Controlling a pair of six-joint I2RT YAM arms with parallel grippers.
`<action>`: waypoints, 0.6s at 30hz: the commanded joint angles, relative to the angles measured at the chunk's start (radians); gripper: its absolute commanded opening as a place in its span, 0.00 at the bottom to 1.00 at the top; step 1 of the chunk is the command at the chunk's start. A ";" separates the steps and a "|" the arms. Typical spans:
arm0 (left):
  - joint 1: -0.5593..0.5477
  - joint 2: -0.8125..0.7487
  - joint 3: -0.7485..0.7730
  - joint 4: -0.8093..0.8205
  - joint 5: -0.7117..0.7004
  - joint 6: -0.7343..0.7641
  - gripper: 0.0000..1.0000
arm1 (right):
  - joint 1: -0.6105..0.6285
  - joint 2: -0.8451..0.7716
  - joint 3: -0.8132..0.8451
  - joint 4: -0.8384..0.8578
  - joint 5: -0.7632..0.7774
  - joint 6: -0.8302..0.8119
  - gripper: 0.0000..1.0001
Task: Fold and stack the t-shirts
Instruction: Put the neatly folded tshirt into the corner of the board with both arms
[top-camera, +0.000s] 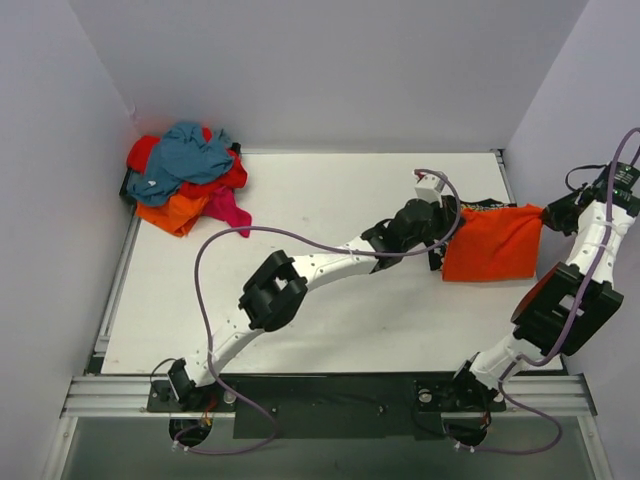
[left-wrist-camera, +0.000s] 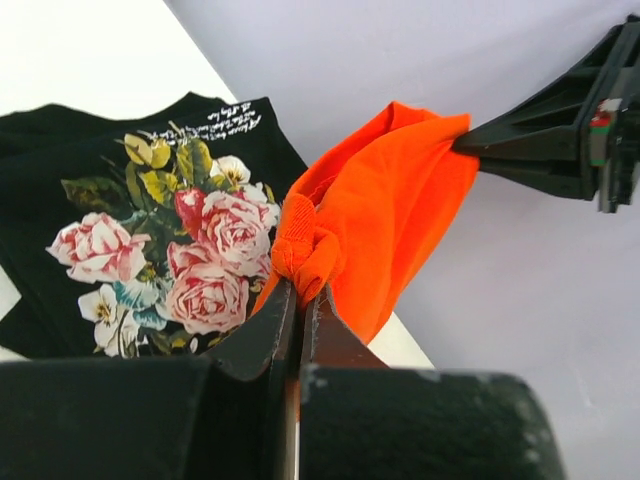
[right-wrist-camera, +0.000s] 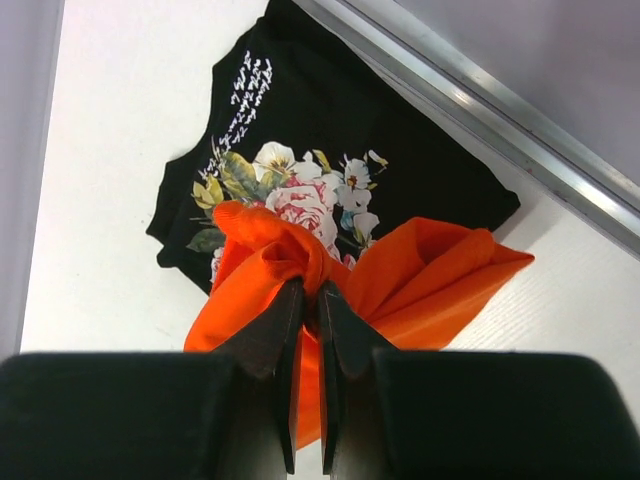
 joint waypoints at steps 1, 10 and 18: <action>0.017 0.036 0.136 -0.009 -0.011 0.022 0.00 | 0.001 0.064 0.061 0.039 -0.015 0.026 0.00; 0.074 0.180 0.313 -0.046 0.016 -0.020 0.00 | 0.050 0.196 0.178 0.051 0.017 0.016 0.00; 0.100 0.300 0.419 0.012 -0.034 -0.026 0.00 | 0.083 0.352 0.317 0.059 0.021 0.010 0.00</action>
